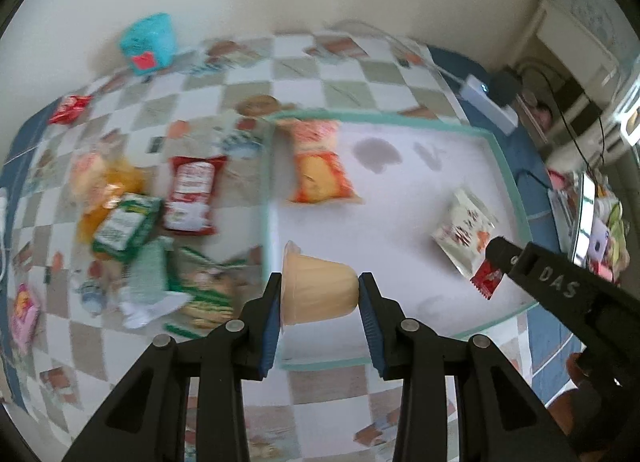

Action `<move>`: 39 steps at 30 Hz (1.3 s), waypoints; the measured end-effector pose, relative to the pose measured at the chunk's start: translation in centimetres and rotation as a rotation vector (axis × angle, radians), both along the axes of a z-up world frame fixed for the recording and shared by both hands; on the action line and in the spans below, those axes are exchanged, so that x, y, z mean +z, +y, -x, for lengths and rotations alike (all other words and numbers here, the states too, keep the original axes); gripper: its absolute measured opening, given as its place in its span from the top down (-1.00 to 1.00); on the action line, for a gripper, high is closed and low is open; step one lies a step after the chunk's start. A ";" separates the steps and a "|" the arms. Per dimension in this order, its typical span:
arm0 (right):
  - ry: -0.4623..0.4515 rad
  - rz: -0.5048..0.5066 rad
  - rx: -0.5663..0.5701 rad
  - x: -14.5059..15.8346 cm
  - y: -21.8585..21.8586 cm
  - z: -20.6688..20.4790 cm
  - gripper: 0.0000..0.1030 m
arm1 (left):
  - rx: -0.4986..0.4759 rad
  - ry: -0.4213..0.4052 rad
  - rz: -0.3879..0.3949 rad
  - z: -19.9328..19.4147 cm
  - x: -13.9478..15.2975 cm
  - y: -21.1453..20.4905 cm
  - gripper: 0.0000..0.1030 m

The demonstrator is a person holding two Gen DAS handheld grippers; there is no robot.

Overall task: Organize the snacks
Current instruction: 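Carry the cup and candy into the tray and open both tools, then withdraw both tools from the tray and move the left tool toward the pink bag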

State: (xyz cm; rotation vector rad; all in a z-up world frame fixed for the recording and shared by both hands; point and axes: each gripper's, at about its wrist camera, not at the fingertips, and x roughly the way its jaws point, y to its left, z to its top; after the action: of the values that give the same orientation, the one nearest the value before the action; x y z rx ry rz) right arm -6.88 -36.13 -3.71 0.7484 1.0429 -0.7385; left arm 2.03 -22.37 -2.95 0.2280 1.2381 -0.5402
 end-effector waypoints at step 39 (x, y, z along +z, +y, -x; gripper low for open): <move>0.115 -0.020 0.146 -3.0 3.2 -2.7 -0.40 | 0.338 -0.016 -0.124 -5.7 -2.0 11.0 -0.73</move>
State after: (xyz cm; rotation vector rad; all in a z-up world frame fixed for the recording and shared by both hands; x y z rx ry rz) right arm -4.20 -32.91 -6.69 0.6452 1.1971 -0.6521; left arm 7.77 -11.35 -4.99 0.1233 1.2637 -0.1698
